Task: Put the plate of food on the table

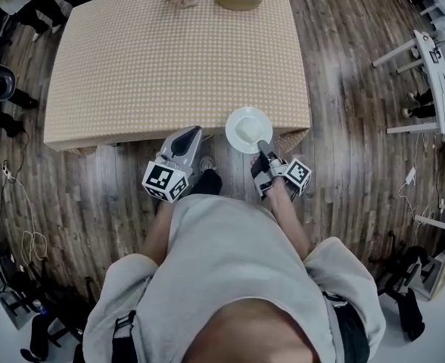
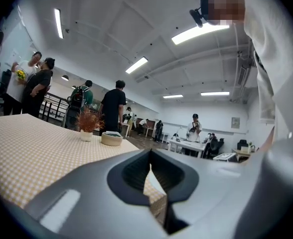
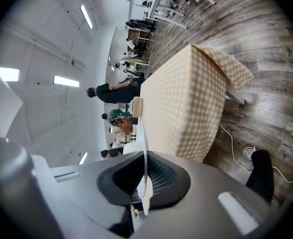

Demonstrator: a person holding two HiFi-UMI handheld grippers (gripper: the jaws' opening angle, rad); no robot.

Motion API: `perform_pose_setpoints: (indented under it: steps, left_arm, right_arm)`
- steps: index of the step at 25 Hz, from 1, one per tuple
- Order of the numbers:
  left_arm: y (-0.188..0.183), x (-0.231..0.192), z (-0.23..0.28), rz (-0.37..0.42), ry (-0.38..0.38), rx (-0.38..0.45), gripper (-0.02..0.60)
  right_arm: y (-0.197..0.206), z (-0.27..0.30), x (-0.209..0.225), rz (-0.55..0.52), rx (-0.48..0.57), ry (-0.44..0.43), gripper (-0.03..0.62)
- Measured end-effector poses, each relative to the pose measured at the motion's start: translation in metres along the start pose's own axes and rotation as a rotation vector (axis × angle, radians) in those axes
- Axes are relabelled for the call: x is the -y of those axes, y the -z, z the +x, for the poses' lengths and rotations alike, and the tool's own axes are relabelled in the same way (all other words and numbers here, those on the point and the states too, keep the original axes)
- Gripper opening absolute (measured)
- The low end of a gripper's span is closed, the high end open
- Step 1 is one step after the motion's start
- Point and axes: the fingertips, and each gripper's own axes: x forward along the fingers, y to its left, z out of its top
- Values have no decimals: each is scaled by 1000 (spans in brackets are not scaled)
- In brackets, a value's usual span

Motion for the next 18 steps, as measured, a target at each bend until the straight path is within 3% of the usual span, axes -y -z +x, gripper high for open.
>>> perform_pose_setpoints:
  steps: [8, 18]
  left_arm:
    - [-28, -64, 54, 9, 52, 4, 11]
    - [-38, -96, 85, 23, 78, 0, 9]
  right_arm:
    - [-30, 71, -36, -8, 47, -14, 11]
    - [-52, 114, -58, -14, 80, -34, 11]
